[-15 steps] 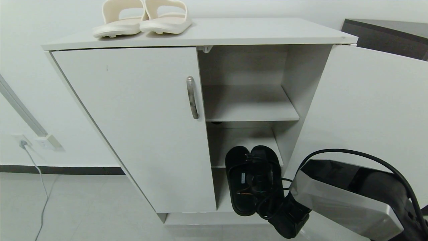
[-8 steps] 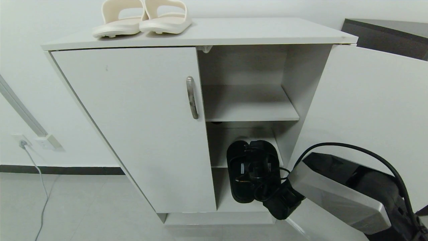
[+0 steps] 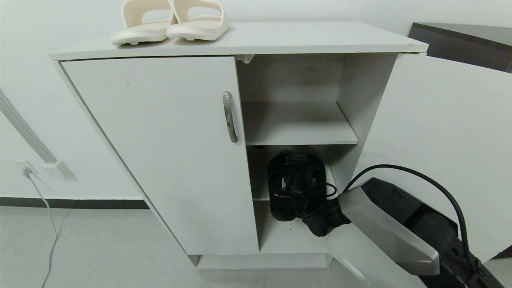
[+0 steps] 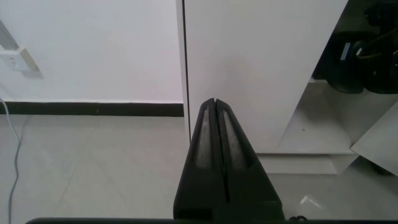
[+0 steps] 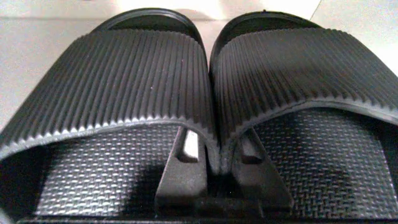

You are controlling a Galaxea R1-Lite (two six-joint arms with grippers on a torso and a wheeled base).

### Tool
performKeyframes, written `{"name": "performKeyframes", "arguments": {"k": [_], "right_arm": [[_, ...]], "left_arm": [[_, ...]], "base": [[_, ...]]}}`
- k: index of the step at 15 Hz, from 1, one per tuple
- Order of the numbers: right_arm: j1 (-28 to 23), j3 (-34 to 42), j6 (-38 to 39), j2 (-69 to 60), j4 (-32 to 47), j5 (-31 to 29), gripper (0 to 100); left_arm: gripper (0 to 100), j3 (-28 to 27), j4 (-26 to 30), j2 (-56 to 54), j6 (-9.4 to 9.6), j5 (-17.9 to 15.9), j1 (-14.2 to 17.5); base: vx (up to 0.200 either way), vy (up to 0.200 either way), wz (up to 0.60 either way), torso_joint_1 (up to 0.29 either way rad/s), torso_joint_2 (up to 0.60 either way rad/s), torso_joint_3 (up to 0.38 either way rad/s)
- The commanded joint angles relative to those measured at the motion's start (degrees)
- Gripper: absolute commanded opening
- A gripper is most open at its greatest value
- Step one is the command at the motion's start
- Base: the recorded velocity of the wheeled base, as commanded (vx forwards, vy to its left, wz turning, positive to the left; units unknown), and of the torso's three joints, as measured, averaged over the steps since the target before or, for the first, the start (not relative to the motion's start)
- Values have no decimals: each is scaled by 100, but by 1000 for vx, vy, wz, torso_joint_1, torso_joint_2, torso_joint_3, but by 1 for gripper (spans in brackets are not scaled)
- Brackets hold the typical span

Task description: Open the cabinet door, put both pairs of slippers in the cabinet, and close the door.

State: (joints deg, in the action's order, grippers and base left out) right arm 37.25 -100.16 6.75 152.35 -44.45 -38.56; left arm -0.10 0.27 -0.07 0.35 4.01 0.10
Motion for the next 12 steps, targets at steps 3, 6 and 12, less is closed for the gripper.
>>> {"name": "performKeyframes", "arguments": {"k": [3,6,12], "right_arm": [[-166,-724,-7,375,314,41,0],[-210,-839,-7,445,411,121,0],[-236,-891,-7,471,454,129,100]], "left_arm": [[0,1,0,7,0,3,-1],[0,1,0,7,0,-6,-1],[0,1,0,7,0,-6,-1]], "base": [[0,0,0,0,0,0],[0,0,0,0,0,0],[0,0,0,0,0,0]]}}
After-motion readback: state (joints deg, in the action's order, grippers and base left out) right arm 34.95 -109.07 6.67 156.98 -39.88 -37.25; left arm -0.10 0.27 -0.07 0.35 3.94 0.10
